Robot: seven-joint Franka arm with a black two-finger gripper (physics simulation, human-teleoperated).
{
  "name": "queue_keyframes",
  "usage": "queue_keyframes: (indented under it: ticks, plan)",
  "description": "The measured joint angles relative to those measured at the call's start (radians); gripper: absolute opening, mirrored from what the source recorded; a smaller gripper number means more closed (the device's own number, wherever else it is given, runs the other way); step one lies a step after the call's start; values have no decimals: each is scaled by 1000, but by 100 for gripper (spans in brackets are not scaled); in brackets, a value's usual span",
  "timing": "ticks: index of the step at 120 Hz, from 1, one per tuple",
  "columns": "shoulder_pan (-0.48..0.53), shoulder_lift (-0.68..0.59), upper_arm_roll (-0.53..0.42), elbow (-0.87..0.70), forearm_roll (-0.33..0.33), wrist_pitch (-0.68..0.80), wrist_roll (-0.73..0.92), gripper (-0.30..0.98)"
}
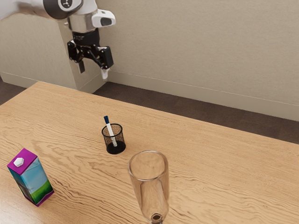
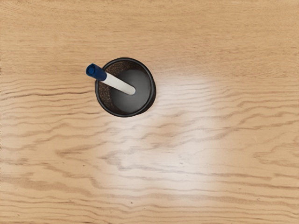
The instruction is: Take the marker out of the pen holder and place it to the left of the pen holder.
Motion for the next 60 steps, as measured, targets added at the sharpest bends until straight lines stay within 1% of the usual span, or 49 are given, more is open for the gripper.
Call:
queue_keyframes:
  ticks: [17,21,30,35,47,60]
  plan:
    - [-9,18,-1,31,2,-17,-10,69]
    - [-9,63,-1,66,3,-20,-12,69]
    - [-7,244,2,146,3,-26,-16,69]
    - [-7,306,3,172,2,-24,-18,69]
    - [-6,378,4,191,-15,-7,-23,69]
    - [-6,403,4,184,-38,21,-26,69]
